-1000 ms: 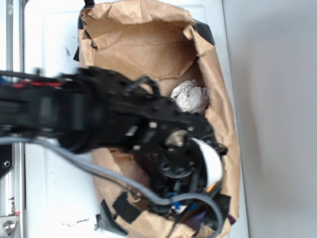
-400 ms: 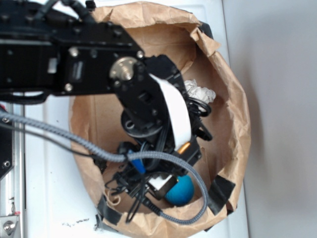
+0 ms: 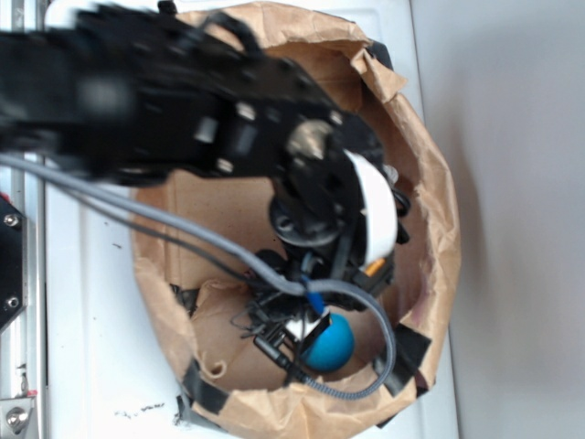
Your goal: Grab the blue ball.
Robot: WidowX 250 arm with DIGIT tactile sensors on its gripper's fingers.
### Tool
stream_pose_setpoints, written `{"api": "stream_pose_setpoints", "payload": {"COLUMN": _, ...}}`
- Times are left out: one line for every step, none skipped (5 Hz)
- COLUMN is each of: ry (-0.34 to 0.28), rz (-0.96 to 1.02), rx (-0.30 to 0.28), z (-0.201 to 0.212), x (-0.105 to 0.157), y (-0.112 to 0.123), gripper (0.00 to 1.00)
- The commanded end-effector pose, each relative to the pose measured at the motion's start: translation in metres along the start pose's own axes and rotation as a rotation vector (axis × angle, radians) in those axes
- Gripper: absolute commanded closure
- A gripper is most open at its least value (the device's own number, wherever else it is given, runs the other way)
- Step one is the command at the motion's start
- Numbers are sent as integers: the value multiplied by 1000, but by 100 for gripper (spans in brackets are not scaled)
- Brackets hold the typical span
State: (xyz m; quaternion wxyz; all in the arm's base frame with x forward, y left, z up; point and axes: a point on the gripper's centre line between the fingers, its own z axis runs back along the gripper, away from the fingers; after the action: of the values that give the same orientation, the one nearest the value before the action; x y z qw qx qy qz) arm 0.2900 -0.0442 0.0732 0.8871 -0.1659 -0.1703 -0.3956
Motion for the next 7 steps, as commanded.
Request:
{"api": "stream_pose_setpoints", "payload": {"ry": 14, "rz": -76, "rx": -98, "z": -21, "x": 10, "y": -13, "gripper": 0}}
{"api": "stream_pose_setpoints", "payload": {"ry": 41, "rz": -104, "rx": -125, "z": -40, "x": 0, "y": -38, "gripper": 0}}
{"api": "stream_pose_setpoints", "payload": {"ry": 56, "rz": -92, "rx": -94, "z": -47, "x": -6, "y": -45, "gripper": 79}}
{"api": "stream_pose_setpoints", "payload": {"ry": 47, "rz": -86, "rx": -89, "z": -48, "x": -5, "y": -43, "gripper": 100}}
{"api": "stream_pose_setpoints", "payload": {"ry": 44, "rz": -80, "rx": -69, "z": -44, "x": -3, "y": -41, "gripper": 100}}
{"api": "stream_pose_setpoints", "payload": {"ry": -12, "rz": -63, "rx": -49, "z": -24, "x": 0, "y": -40, "gripper": 100}}
{"api": "stream_pose_setpoints", "payload": {"ry": -91, "rz": 14, "rx": 90, "z": 33, "x": 1, "y": -24, "gripper": 100}}
